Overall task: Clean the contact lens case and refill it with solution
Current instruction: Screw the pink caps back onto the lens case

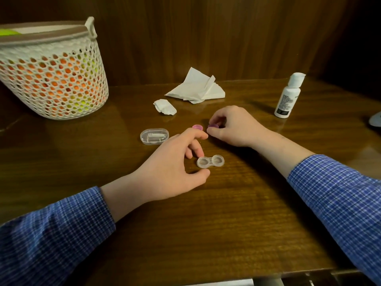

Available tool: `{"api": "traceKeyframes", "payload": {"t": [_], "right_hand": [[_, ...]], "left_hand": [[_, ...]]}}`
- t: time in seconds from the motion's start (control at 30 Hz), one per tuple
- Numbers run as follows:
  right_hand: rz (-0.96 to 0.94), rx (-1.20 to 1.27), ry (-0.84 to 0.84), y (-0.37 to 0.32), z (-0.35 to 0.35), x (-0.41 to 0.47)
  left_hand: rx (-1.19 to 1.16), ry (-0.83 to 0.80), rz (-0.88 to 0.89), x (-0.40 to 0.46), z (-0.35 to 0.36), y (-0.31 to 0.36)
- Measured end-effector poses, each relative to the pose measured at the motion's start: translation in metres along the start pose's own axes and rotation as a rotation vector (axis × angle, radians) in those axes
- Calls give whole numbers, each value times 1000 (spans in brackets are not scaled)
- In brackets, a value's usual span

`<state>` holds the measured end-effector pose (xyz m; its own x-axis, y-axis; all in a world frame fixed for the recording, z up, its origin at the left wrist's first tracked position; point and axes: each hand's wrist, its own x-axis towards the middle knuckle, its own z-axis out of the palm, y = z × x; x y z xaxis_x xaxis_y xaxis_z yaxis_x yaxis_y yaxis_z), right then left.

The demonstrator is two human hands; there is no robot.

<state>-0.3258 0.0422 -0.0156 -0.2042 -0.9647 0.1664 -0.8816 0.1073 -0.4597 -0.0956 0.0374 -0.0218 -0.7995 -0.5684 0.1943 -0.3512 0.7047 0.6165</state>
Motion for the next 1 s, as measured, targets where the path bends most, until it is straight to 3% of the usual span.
{"api": "traceKeyframes", "payload": {"t": [0.27,0.4,0.5,0.7,1.0], "right_hand": [[55,25,-94,-1,-23,-13],[11,156,-14,2,-35,-32],[6,423,73,4,-34,-47],[157,1078,-107,5,-31,-60],[-127,647,-114,-4,-26,-79]], "left_hand": [[-14,3,-4,0,-1,4],[-14,18,-4,0,0,7],[-7,29,3,0,1,7],[4,35,18,0,0,8],[52,61,60,1,-1,9]]}}
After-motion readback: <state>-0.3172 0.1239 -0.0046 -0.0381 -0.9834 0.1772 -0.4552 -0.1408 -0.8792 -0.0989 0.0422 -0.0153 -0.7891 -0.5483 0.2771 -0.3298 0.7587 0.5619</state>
